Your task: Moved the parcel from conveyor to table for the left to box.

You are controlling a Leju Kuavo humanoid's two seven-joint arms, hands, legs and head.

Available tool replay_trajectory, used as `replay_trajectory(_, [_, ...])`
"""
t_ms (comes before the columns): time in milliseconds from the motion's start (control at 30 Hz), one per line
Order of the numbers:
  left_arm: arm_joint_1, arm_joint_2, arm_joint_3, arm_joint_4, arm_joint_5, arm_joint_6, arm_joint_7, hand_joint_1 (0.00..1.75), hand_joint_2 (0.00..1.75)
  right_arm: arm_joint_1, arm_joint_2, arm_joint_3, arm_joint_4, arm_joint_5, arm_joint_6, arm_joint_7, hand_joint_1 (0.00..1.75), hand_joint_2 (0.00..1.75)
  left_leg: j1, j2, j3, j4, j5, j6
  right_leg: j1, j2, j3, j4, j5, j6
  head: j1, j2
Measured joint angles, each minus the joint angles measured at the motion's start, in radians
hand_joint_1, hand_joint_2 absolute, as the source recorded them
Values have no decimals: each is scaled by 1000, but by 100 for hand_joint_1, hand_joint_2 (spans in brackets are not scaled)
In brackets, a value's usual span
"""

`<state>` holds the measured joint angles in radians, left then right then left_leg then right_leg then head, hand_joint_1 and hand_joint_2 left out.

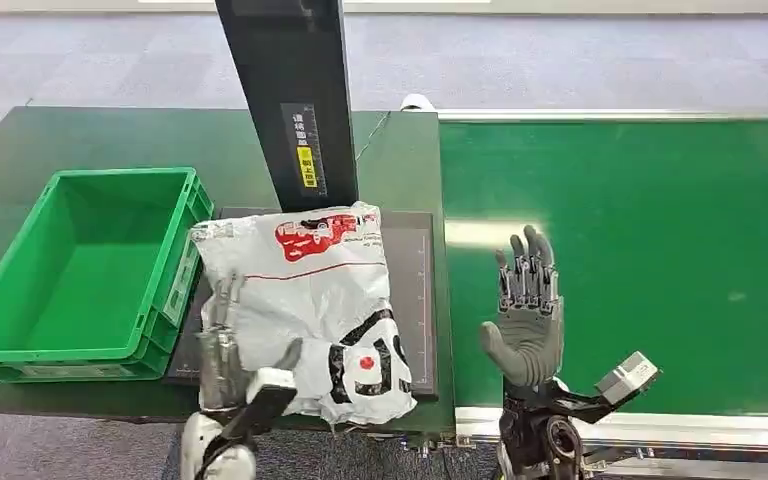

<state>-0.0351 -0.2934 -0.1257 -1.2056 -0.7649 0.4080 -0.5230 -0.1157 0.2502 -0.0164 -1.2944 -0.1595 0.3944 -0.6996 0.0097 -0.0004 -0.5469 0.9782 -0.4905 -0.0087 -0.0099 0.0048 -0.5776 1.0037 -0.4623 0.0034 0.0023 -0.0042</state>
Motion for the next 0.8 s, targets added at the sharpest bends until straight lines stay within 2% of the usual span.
replay_trajectory(267, [-24,29,-146,152,-7,-192,62,0,175,-103,0,-10,126,-5,0,0,0,175,0,0,0,0,0,0,1,0,0,0,0,0,0,0])
replay_trajectory(600, [-158,53,-231,421,-114,-165,86,0,175,-142,-7,-19,205,-26,-16,0,0,175,0,-10,5,0,1,1,-1,-9,9,0,-1,1,0,0])
replay_trajectory(633, [-173,55,-236,444,-116,-160,84,134,175,-143,-9,-21,209,-28,-18,0,0,175,0,-11,6,0,1,1,-1,-11,11,0,-2,2,0,0])
replay_trajectory(700, [-202,55,-242,490,-124,-155,80,155,175,-143,-10,-24,215,-34,-25,0,0,175,-1,-15,8,-1,2,2,-1,-14,15,-1,-2,2,0,0])
replay_trajectory(733, [-215,55,-246,507,-125,-155,79,173,175,-143,-10,-25,217,-36,-30,0,0,175,-1,-16,10,-1,2,2,-1,-15,17,-1,-3,2,0,0])
replay_trajectory(800, [-240,56,-253,541,-130,-149,80,171,175,-142,-12,-27,218,-41,-32,0,0,175,-1,-17,12,-1,1,4,-2,-17,18,-1,-3,2,0,0])
